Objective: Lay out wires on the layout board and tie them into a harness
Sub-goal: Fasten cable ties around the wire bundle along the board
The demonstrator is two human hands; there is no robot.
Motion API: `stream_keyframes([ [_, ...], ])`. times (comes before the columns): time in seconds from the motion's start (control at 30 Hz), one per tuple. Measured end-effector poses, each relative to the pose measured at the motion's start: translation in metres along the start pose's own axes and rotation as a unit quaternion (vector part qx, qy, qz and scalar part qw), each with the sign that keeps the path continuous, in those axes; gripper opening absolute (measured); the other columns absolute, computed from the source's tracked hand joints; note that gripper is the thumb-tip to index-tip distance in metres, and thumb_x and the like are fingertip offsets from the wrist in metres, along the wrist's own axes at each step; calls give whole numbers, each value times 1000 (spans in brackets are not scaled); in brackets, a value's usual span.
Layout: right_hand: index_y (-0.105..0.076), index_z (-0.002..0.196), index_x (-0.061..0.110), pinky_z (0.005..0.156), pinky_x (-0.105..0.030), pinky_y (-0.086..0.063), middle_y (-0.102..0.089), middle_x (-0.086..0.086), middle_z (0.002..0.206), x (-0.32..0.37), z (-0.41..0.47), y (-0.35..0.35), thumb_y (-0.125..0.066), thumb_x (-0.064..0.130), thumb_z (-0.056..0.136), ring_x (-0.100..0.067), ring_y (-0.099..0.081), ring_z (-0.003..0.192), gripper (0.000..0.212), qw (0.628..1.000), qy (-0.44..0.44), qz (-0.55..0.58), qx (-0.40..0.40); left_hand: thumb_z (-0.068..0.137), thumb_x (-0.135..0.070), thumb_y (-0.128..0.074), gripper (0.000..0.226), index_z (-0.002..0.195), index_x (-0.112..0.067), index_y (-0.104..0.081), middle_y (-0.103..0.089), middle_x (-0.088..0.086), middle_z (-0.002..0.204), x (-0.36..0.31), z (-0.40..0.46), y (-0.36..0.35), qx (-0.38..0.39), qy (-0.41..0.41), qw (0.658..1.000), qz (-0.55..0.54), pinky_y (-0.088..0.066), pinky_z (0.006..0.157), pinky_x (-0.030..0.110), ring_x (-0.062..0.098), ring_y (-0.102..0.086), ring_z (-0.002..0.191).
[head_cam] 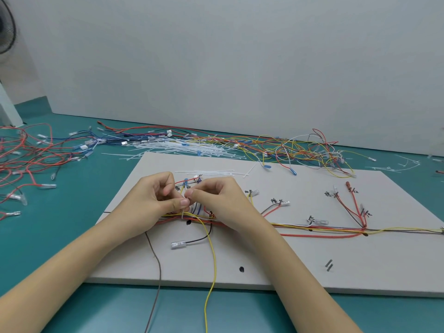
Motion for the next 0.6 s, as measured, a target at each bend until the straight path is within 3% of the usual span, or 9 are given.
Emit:
stream_keyframes([
  [0.13, -72, 80, 4, 56, -10, -39, -68, 0, 73, 4, -2, -1, -60, 16, 94, 4, -53, 53, 22, 1000, 5, 1, -3, 82, 8, -68, 45, 67, -11, -30, -68, 21, 69, -3, -3, -1, -2, 3, 1000, 2, -46, 71, 38, 23, -60, 66],
  [0.37, -73, 76, 10, 52, -10, -38, -64, 13, 57, 6, -4, 0, -64, 18, 92, 3, -48, 47, 20, 1000, -14, -4, -14, 81, 8, -68, 44, 67, -11, -30, -67, 26, 72, -6, -5, -1, -10, 11, 1000, -10, -47, 75, 58, 37, -61, 73],
  [0.6, -71, 72, 14, 48, -12, -37, -63, 13, 54, 8, -6, 0, -65, 16, 91, -1, -42, 44, 20, 1000, -24, 9, -15, 82, 10, -67, 44, 67, -10, -30, -68, 22, 69, -6, -5, -3, -11, -1, 1000, -8, -48, 72, 42, 22, -64, 66],
])
Point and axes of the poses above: each hand's wrist, its own z-axis towards the middle knuckle, its own y-axis out of the back of the hand, x = y × z, the point moved 6 cm from there along z, towards the middle knuckle
